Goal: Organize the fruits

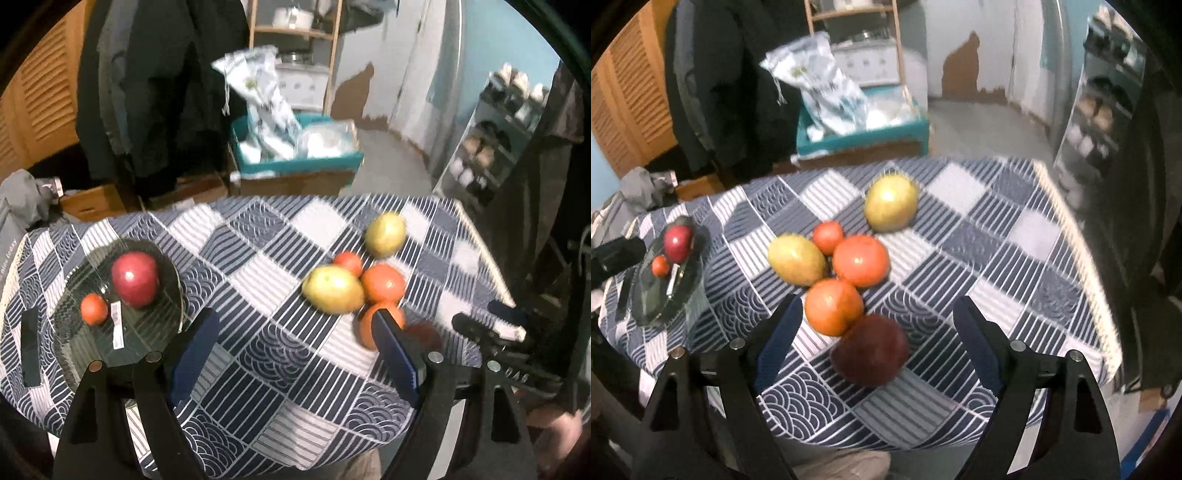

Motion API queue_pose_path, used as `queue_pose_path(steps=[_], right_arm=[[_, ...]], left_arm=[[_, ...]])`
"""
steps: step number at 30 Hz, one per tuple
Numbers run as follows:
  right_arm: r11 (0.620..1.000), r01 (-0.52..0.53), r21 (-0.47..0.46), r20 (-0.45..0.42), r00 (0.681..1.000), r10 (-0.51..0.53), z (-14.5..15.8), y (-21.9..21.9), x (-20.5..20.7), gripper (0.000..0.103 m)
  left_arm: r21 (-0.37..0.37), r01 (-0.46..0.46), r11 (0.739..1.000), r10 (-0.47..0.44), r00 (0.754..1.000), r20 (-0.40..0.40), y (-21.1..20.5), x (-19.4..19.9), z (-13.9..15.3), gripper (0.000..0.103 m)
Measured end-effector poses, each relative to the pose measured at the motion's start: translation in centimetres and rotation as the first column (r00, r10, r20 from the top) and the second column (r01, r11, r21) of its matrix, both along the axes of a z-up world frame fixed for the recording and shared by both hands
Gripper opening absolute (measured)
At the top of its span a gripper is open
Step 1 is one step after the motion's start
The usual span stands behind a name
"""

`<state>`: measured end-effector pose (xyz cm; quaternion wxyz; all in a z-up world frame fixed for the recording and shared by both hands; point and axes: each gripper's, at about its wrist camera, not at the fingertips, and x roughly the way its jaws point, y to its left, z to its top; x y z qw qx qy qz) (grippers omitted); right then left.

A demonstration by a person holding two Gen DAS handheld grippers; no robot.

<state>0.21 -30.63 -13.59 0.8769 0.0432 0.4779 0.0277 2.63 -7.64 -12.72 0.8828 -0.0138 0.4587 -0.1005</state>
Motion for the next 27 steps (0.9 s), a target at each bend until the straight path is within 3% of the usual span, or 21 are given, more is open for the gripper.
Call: queue_pose_path(steps=[9, 27], right_arm=[[1.0, -0.016, 0.011, -0.096, 0.995, 0.017, -4.5, 0.6, 1.1, 0.084], [0.999, -0.044, 0.0, -0.217, 0.975, 0.043, -9.3, 1.7, 2.3, 0.084]], left_arm=[[0.043, 0.024, 0.999, -0.022, 0.998, -0.052, -0.7, 1.0, -3.7, 0.086], [0.07, 0.036, 0.997, -0.026, 0.991, -0.131, -0.9, 2.5, -8.0, 0.086]])
